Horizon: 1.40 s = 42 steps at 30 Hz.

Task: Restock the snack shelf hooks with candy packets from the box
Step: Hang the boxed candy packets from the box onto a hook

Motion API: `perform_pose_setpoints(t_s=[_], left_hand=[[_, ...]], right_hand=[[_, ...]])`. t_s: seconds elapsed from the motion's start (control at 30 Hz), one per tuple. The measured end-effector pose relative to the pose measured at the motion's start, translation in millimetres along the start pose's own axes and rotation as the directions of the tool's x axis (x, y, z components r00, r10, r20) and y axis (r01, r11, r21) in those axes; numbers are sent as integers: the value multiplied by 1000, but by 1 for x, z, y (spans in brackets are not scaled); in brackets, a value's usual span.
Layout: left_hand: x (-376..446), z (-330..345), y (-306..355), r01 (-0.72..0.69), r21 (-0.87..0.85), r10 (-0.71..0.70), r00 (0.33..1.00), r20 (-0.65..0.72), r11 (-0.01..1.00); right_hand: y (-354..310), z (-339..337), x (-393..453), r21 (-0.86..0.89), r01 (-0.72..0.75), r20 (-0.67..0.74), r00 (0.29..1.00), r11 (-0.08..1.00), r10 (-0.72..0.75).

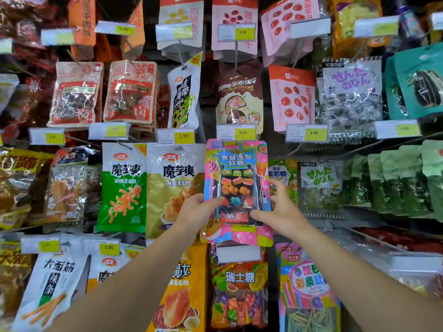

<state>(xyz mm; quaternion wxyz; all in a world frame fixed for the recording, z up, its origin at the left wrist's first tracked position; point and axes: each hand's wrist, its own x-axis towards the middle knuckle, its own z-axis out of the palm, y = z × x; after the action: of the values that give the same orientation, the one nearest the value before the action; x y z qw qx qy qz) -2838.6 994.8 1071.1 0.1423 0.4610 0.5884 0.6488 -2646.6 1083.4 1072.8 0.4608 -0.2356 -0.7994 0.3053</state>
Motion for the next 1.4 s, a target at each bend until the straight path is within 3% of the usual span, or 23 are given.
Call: perform_pose_setpoints(t_s=[0.1,0.37,0.5,0.73,0.97,1.4], left_hand=[[-8,-4,-15,-72,151,76,997,-22,986],[-18,-3,-13,-228,313,261,963,-68,922],[-13,-3,-4,-208,468,249,968,-27,859],[-5,-10,-6,-172,486,135,985,110,857],[-13,-21,-16,-221,577,149,974,170,786],[-94,-56,-70,-279,487,209,958,195,828]], right_hand=[[6,3,-9,-18,32,-2,999,999,-32],[12,13,-4,-197,14,-111,993,980,-36],[7,15,5,-329,-7,-132,991,944,-38],[2,17,-4,-418,-91,-90,994,904,59],[-10,25,-25,-461,-107,-29,994,881,106],[-26,89,-118,-620,-112,-5,990,776,140]])
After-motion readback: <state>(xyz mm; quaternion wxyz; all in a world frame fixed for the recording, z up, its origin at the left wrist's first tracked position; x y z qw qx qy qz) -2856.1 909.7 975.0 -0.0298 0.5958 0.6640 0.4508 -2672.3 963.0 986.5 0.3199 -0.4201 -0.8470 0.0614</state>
